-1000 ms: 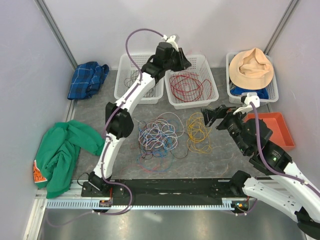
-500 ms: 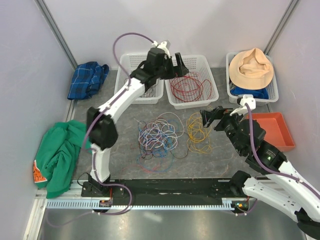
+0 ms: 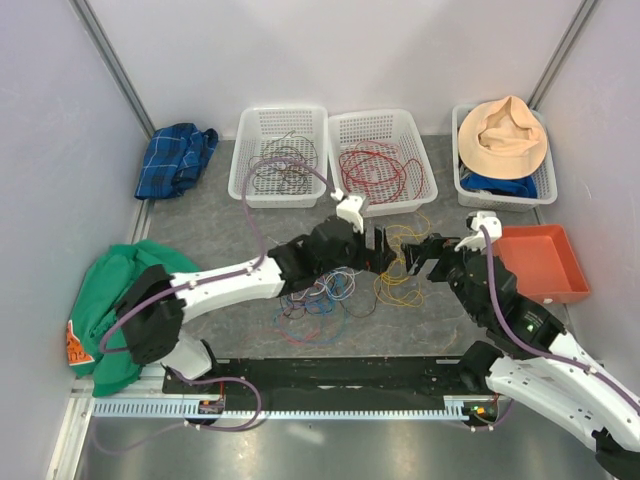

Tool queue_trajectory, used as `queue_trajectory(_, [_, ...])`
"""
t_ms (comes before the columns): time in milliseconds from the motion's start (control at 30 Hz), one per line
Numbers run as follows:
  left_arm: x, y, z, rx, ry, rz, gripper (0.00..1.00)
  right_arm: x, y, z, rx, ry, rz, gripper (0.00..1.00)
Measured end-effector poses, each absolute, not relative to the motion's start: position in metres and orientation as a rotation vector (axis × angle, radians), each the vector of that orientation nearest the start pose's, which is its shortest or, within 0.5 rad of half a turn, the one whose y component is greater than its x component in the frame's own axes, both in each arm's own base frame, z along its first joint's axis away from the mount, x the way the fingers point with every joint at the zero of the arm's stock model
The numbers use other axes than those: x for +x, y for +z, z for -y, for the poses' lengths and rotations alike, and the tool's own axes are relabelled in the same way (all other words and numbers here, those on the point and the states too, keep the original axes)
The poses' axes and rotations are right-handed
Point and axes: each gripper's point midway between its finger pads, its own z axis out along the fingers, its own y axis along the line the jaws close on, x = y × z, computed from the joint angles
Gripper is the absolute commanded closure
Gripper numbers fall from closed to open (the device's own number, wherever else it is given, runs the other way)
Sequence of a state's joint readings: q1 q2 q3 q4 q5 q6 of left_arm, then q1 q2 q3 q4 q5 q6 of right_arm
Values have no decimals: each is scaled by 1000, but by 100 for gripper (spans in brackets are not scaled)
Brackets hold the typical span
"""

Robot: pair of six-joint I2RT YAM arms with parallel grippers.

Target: Untangle the cables

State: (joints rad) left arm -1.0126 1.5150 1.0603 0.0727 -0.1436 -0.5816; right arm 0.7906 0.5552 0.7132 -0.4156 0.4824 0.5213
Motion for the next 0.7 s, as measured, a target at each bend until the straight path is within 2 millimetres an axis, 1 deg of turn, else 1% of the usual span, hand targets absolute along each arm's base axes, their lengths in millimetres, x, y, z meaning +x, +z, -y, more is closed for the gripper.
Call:
queue_trajectory(67, [245,154,396,357,-834,-2119,0,219,262,-129,125,508,-1795,2])
queue_trajectory(100, [242,139,396,363,-818,-2150,0,218,264,-127,136,514,-1785,2])
queue_trajectory(133, [240,127,396,365,-803,-2174,0,217,268,-124,152,524,-1768,2])
queue_trajectory(200, [240,119,399,354,-797,-2188,0,214,277,-117,187,539,-1731,2])
queue_trajectory(333, [249,126,398,273,-791,-2159,0,211,286,-105,244,539,-1683,2])
queue_trajectory(433, [253,129,385,215,-727,-2168,0,211,284,-100,265,518,-1684,2])
queue_trajectory(500, [253,135,370,168,-678,-2180,0,212,278,-98,273,504,-1692,2])
queue_trajectory(600, [250,155,347,65,-657,-2165,0,212,267,-97,274,489,-1713,2])
queue_trajectory(633, [247,161,336,5,-665,-2157,0,212,263,-97,275,485,-1722,2])
queue_trajectory(700, [238,165,313,-93,-675,-2156,0,212,257,-98,275,478,-1737,2])
